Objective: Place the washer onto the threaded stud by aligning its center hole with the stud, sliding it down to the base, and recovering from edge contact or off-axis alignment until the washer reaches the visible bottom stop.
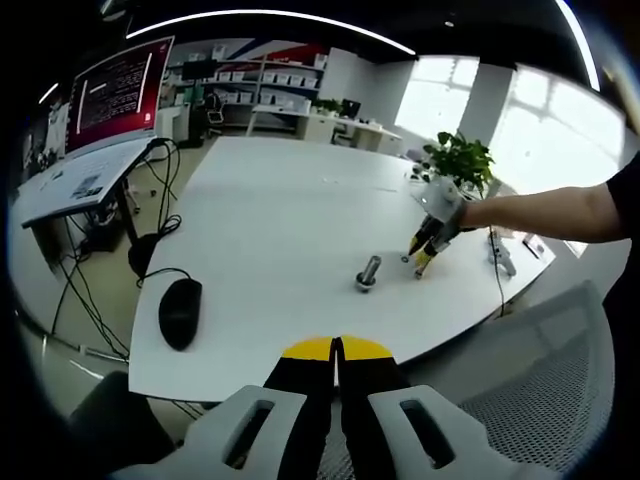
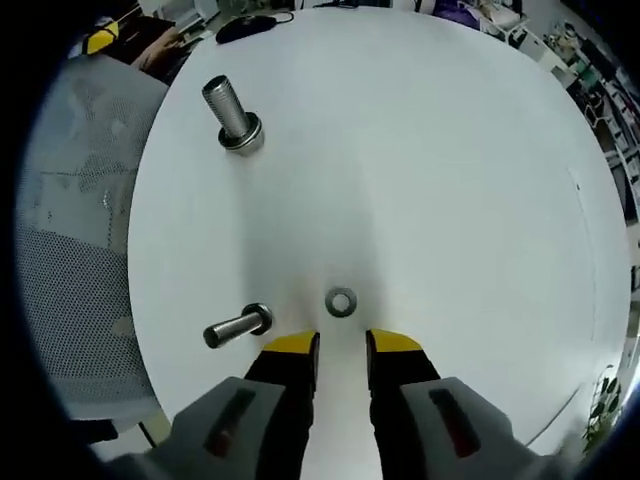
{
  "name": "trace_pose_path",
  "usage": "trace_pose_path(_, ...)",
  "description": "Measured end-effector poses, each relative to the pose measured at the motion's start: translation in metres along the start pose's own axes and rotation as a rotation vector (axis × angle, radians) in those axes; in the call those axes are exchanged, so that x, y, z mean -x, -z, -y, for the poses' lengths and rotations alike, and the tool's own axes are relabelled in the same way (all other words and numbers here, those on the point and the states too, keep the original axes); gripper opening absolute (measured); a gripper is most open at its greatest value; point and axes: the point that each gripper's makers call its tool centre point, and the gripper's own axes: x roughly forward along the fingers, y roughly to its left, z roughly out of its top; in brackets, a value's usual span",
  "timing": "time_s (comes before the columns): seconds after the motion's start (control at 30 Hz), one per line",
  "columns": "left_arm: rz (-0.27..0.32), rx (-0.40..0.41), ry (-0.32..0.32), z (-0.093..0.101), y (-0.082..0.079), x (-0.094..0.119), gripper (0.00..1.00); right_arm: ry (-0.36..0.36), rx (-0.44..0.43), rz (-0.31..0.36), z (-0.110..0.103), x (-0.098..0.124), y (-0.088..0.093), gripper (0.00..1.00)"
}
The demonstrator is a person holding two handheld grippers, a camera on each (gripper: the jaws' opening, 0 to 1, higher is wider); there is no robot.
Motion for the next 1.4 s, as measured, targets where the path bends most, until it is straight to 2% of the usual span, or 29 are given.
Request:
trace_pose_path(0.13, -0.001, 0.003, -0.003, 0.000, 0.000, 0.000, 0.00, -0.003, -0.032, 0.033, -0.001, -0.001, -0.008, 0.23)
trace_pose_path(0.23, -0.005, 0.003, -0.004, -0.001, 0.001, 0.000, 0.00, 0.002, -0.032, 0.039, 0.003, -0.003, -0.011, 0.22)
trace_pose_path(0.37, -0.021, -0.006, -0.001, 0.000, 0.003, -0.001, 0.00, 0.005, -0.034, 0.038, -0.004, -0.003, -0.016, 0.22)
trace_pose_path(0.5, -0.010, -0.001, -0.002, 0.000, 0.002, 0.000, 0.00, 0.014, 0.003, 0.007, -0.015, -0.001, -0.018, 0.20)
trace_pose_path(0.7, -0.012, -0.002, -0.004, 0.000, 0.002, 0.000, 0.00, 0.013, -0.004, -0.006, -0.014, -0.001, -0.018, 0.19)
trace_pose_path(0.9, -0.020, -0.005, -0.005, 0.000, 0.003, -0.001, 0.00, 0.013, -0.035, -0.024, -0.003, -0.006, -0.019, 0.18)
trace_pose_path(0.93, -0.029, -0.007, -0.005, 0.000, 0.004, -0.001, 0.00, 0.022, -0.023, -0.034, -0.003, -0.007, -0.019, 0.18)
trace_pose_path(0.97, -0.034, -0.009, -0.006, -0.001, 0.005, -0.001, 0.00, 0.025, 0.027, -0.045, -0.001, -0.007, -0.019, 0.18)
trace_pose_path(1.17, -0.039, -0.011, -0.015, -0.002, 0.005, -0.001, 0.00, 0.028, -0.012, -0.063, -0.006, -0.007, -0.019, 0.18)
trace_pose_path(1.3, -0.046, -0.018, -0.009, -0.001, 0.005, -0.002, 0.00, 0.039, 0.033, -0.085, -0.013, -0.005, -0.017, 0.18)
trace_pose_path(1.4, -0.054, -0.019, -0.005, -0.001, 0.007, -0.003, 0.00, 0.039, 0.038, -0.085, -0.010, -0.004, -0.018, 0.18)
